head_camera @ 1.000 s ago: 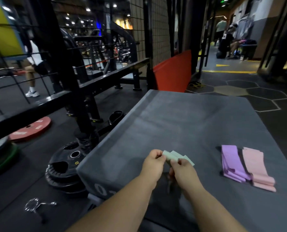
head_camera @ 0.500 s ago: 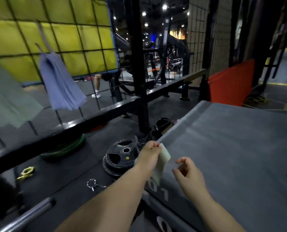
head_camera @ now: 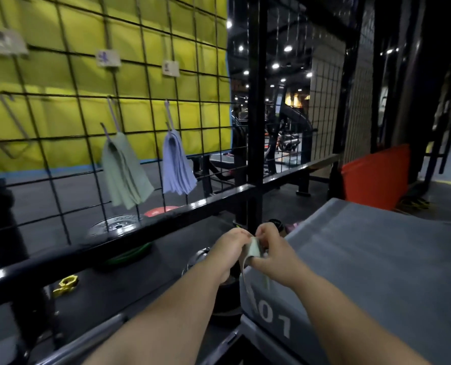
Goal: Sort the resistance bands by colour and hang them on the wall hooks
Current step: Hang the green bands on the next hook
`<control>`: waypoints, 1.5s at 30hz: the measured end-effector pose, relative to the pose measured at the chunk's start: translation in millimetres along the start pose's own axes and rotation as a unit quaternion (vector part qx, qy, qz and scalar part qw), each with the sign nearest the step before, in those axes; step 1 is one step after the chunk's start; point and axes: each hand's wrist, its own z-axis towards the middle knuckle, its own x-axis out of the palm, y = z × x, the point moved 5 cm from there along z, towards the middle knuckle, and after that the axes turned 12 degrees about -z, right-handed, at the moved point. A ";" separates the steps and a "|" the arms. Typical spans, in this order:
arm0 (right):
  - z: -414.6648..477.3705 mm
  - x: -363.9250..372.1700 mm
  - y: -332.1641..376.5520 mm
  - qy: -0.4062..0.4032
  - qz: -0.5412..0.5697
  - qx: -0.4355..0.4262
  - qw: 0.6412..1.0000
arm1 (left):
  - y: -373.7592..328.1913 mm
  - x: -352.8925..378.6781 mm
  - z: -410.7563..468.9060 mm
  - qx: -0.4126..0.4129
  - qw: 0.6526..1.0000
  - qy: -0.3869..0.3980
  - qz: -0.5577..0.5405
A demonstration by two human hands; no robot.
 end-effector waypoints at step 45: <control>131.5 -27.1 305.0 -0.073 0.233 -0.249 0.937 | -193.8 -243.3 -67.5 0.471 0.802 -0.365 -0.033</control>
